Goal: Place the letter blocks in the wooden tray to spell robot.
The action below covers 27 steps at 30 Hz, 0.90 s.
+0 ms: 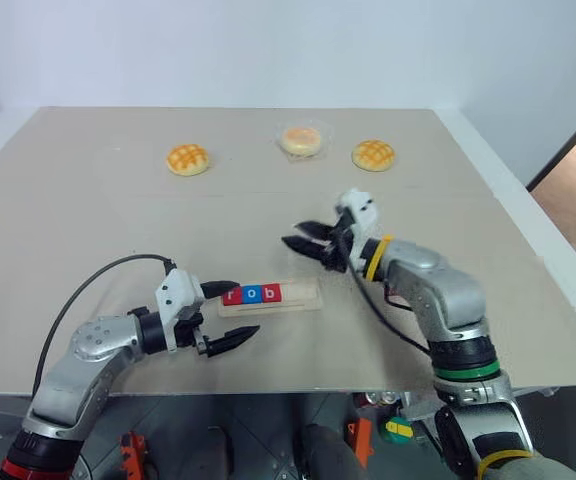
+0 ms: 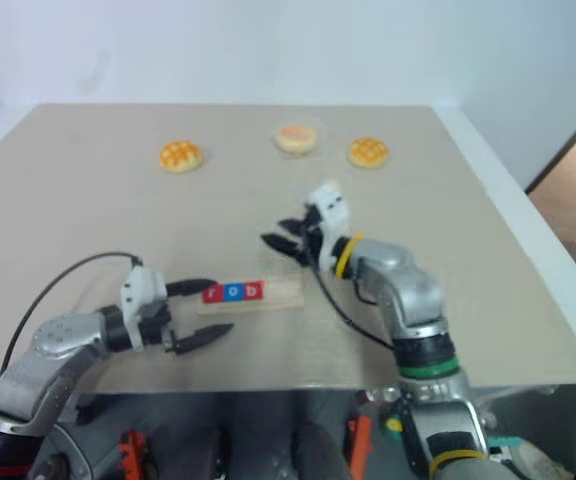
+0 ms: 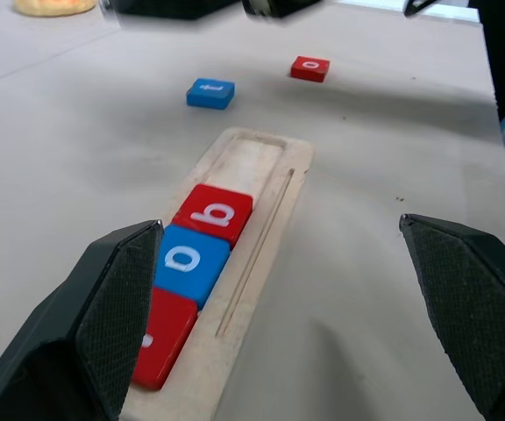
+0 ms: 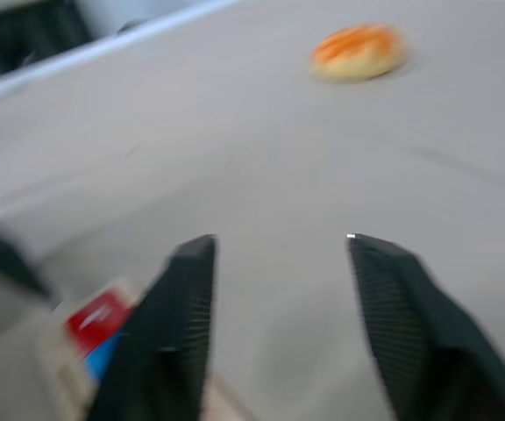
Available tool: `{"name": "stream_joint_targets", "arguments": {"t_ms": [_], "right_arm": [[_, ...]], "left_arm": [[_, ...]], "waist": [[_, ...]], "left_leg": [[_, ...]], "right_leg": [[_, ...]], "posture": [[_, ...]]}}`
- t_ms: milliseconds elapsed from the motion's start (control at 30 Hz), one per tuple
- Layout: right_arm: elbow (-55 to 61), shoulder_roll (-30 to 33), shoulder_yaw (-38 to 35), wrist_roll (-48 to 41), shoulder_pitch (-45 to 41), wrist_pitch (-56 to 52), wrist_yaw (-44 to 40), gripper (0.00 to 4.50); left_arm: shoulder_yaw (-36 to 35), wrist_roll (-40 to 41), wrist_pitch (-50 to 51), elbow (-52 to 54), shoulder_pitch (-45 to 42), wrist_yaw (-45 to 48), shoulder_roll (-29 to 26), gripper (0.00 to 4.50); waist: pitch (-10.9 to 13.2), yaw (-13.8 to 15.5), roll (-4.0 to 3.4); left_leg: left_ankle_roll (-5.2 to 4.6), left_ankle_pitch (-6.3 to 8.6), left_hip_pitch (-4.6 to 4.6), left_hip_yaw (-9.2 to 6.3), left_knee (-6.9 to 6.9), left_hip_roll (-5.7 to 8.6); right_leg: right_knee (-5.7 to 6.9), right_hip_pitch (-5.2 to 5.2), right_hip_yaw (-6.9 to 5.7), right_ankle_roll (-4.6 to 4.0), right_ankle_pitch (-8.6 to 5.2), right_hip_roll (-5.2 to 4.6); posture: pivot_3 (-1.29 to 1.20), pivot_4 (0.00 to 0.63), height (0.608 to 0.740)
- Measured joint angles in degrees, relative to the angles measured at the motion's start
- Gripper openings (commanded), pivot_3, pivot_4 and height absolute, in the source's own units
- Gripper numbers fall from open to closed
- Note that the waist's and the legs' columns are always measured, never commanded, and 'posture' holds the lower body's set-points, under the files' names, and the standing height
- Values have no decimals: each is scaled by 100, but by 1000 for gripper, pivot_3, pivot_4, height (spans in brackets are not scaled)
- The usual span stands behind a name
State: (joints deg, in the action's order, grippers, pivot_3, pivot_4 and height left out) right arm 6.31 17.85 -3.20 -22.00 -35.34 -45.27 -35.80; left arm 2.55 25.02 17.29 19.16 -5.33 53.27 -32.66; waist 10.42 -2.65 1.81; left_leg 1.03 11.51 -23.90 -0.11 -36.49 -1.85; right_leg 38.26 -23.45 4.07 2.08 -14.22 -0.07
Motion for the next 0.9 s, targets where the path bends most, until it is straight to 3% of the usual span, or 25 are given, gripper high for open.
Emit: {"name": "stream_joint_targets", "arguments": {"t_ms": [100,533,667,900], "right_arm": [[292,30,-352,-20,319,-69,396,4457],[2393,-342,-745,561,2348,-313,2635,4457],[2423,-517,-704,772,3142,-284,2902,4457],[2313,-786,-840,828,3316,-30,3161,4457]], "left_arm": [[24,-24,-1,16,-13,2,-1,4500],[282,-112,-101,101,-238,-124,239,4500],[437,-144,-116,90,-364,-82,281,4500],[567,-144,-118,90,-506,-20,314,4500]], "waist": [[0,8,0],[-4,-1,0],[-3,4,-1],[-5,-9,-4]], "left_leg": [[0,0,-2,-5,2,4],[6,-4,-7,-3,3,4],[6,-4,-11,5,2,8],[5,-10,4,9,2,4]], "right_leg": [[-1,0,-3,3,-4,-3],[-1,-6,1,8,-3,-2],[-2,-10,6,12,-3,-8],[-1,-3,11,4,4,-1]], "posture": [[0,150,740],[0,150,740],[0,150,740],[0,150,740]]}}
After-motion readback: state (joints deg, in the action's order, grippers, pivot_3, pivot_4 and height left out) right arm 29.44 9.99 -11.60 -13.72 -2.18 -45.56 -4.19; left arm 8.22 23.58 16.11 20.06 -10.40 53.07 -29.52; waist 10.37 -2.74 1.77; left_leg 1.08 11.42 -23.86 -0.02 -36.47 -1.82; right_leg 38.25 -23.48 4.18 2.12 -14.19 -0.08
